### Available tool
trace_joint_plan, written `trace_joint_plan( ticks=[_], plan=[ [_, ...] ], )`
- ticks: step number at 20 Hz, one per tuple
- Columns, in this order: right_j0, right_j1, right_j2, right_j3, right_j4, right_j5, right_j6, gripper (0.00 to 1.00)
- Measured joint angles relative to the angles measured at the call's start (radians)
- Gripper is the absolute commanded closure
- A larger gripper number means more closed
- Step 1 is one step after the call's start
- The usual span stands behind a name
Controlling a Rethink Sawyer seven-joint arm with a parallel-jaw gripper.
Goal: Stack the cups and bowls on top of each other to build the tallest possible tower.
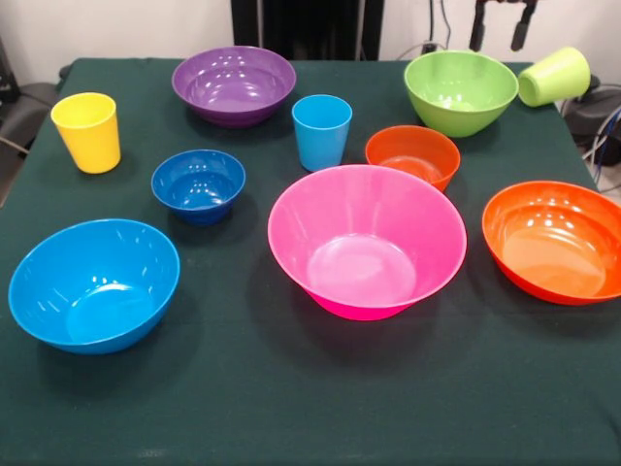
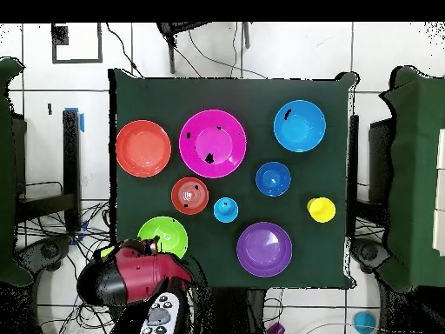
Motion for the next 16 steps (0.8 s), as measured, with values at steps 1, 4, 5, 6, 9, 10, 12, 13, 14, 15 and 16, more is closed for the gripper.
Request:
trace_joint_plan(
  ticks=[1,4,5,6,9,10,12,13,14,15,16],
  plan=[
    [0.000,0.005,0.000,0.000,0.000,0.000,0.004,0.00],
    [0.002,0.031,0.000,-0.001,0.000,-0.008,0.014,0.00],
    [0.004,0.047,0.000,-0.003,0.000,-0.016,0.017,0.00],
    [0.007,0.064,0.000,-0.006,0.000,-0.025,0.019,0.00],
    [0.014,0.106,0.000,-0.014,0.000,-0.050,0.023,0.00],
    [0.021,0.131,0.001,-0.021,0.000,-0.065,0.023,0.00],
    [0.030,0.163,0.001,-0.032,0.001,-0.078,0.023,0.00],
    [0.035,0.178,0.001,-0.036,0.001,-0.083,0.023,0.00],
    [0.038,0.189,0.002,-0.040,0.001,-0.084,0.023,0.00],
    [0.041,0.199,0.003,-0.043,0.001,-0.084,0.023,0.00],
    [0.045,0.212,0.003,-0.047,0.001,-0.084,0.023,0.00]
  ],
)
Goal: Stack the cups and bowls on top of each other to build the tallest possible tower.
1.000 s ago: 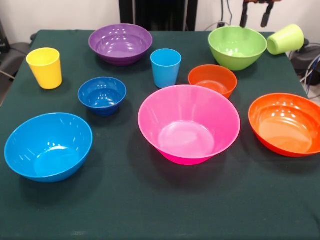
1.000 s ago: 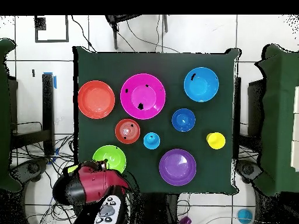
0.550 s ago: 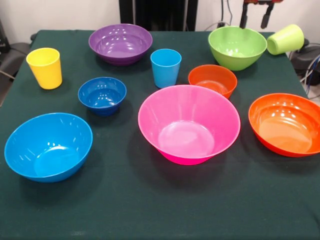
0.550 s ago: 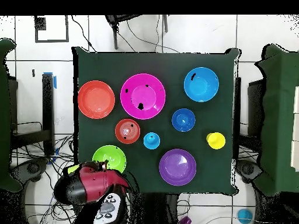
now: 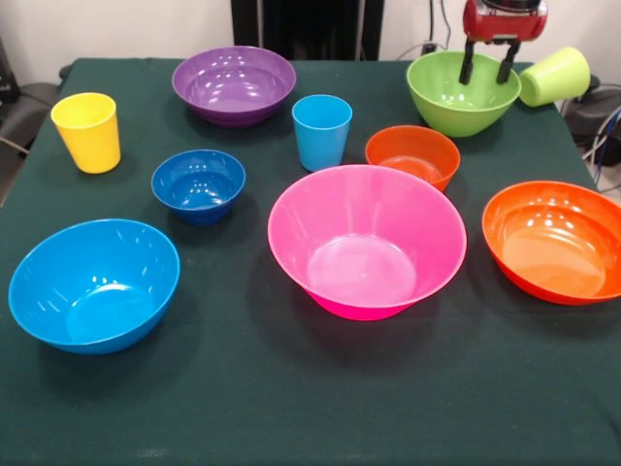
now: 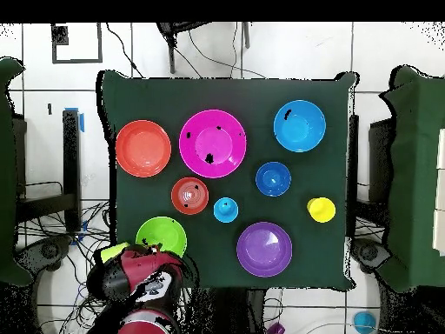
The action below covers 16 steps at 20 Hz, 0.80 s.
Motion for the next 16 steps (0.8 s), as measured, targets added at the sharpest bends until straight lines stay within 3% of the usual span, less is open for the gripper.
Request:
trace_joint_plan(
  ticks=[9,16],
  plan=[
    [-0.006,-0.007,0.008,-0.002,0.000,0.000,0.000,0.00],
    [-0.028,-0.072,0.017,-0.003,0.000,0.049,0.000,0.00]
  ],
)
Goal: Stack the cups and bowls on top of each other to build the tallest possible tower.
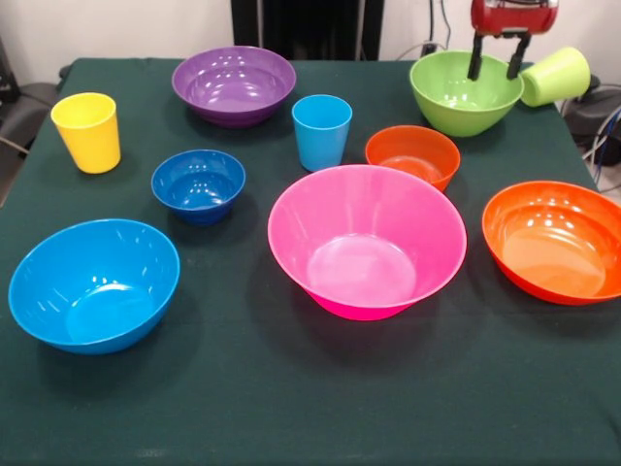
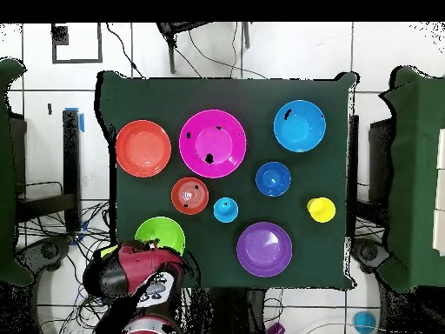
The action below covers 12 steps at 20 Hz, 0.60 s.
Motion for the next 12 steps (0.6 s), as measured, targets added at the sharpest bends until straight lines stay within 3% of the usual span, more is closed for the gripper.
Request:
trace_joint_plan(
  ticks=[6,12],
  plan=[
    [-0.005,-0.050,0.001,-0.012,0.000,0.055,0.000,0.00],
    [0.023,-0.027,-0.001,-0.043,0.006,0.057,0.000,0.00]
  ],
)
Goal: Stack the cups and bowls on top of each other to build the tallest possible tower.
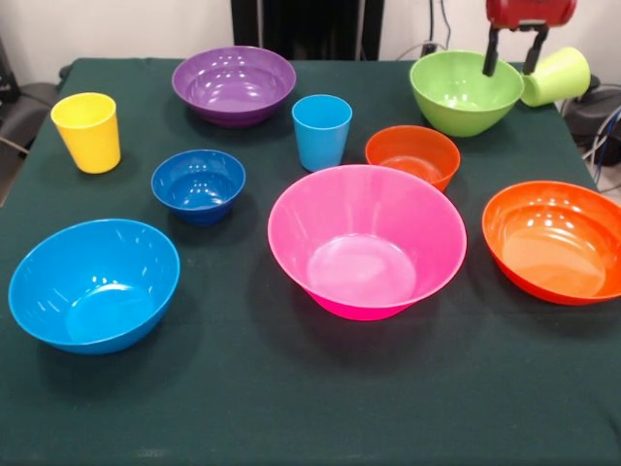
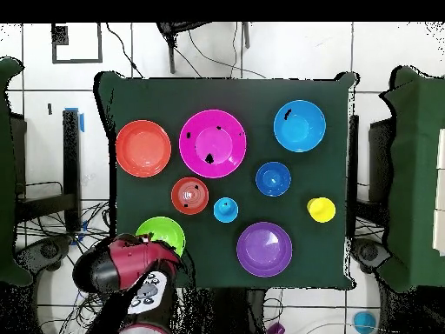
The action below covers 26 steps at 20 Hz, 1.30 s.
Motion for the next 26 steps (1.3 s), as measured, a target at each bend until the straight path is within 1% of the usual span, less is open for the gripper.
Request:
trace_joint_plan(
  ticks=[3,6,9,14,26],
  plan=[
    [0.015,0.015,-0.001,-0.010,0.005,0.000,0.000,0.00],
    [0.040,0.055,-0.001,-0.034,0.014,0.000,0.000,0.00],
    [0.046,0.070,-0.001,-0.043,0.015,0.000,0.000,0.00],
    [0.048,0.105,-0.002,-0.063,0.015,0.000,0.000,0.00],
    [0.048,0.145,-0.011,-0.095,0.015,0.000,0.000,0.00]
  ],
)
